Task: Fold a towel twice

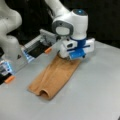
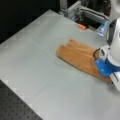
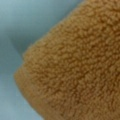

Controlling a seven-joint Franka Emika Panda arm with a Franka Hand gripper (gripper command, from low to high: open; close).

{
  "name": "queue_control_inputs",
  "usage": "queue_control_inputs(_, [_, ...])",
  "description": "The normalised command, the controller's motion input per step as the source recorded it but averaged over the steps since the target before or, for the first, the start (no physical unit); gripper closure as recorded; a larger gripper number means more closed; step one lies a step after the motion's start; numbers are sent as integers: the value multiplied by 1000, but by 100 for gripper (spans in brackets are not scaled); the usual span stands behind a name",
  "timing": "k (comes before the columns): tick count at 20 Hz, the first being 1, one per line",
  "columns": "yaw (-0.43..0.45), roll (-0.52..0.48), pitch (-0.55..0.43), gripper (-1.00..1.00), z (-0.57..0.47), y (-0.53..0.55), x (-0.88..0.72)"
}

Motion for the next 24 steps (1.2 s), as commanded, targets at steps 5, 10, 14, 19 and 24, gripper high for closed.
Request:
queue_control_inputs(5, [-43,-127,-101,-100,-226,48,-100])
queue_control_inputs(10, [-39,-174,-149,-100,-222,71,0])
queue_control_inputs(14, [-24,-187,-155,-100,-187,83,86])
queue_control_inputs(19, [-64,-194,-132,-100,-121,139,166])
queue_control_inputs(24, [-50,-242,-91,-100,-77,83,198])
